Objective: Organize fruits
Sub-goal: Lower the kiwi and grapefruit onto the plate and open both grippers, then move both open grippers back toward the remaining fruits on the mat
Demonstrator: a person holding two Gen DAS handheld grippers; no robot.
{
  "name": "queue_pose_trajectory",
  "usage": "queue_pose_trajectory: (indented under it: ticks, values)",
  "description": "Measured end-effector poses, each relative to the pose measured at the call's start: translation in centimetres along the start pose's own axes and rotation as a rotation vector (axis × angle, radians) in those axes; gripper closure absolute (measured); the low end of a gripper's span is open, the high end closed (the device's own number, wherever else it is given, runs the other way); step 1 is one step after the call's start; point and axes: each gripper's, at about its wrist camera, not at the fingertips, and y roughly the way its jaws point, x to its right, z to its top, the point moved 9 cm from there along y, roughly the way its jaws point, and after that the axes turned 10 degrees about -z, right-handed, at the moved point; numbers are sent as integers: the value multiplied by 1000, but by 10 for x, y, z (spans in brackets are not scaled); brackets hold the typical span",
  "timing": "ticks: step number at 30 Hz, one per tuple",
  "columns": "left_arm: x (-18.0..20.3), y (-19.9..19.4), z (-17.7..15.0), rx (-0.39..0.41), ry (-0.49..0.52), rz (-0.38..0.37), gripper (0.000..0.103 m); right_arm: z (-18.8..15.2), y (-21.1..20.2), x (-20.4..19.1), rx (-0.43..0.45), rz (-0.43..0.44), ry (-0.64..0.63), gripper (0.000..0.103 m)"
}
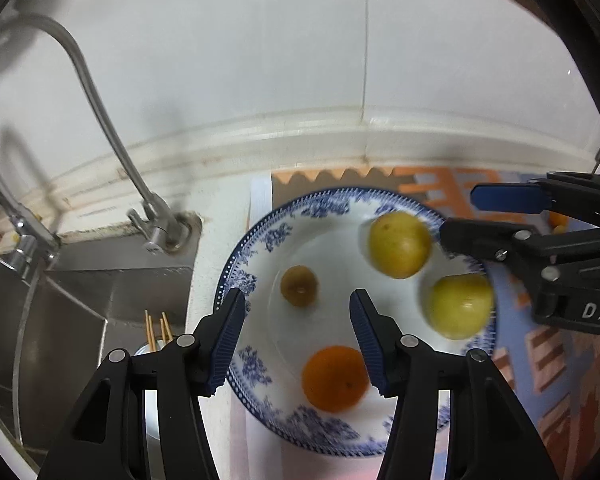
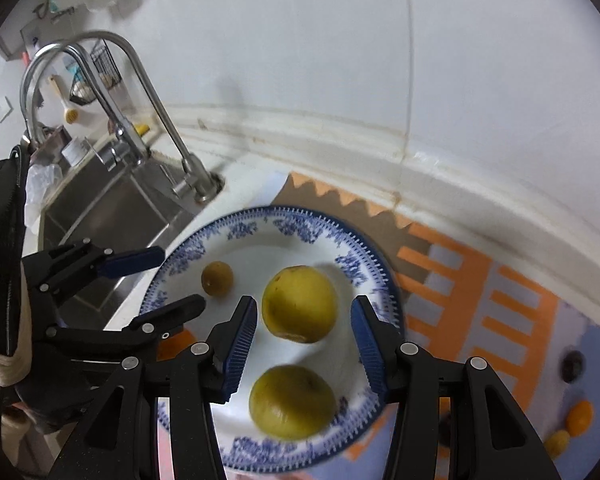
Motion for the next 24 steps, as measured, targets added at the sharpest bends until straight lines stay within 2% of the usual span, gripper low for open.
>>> queue_pose_trajectory:
  ticks: [5,8,10,13,19,24]
  values:
    - [28,-39,3,100,8,-32,46,-2,-55,13,118,-75,33,51]
    - [48,-59,7,158,33,-49,42,-6,-89,24,192,-111,64,43]
    - [60,-70,8,186,46,-63,41,-11,-111,31,237,-139,83,43]
    - [79,-83,9,214,60,-98,41,-20,-138,46,282,-191,122,35]
    - [115,-90,10,228,129,-130,38,-47,-173,78,308,-276,210,30]
    - [139,-80,9,210,191,-157,38,-70,-181,100,298,-327,274,29]
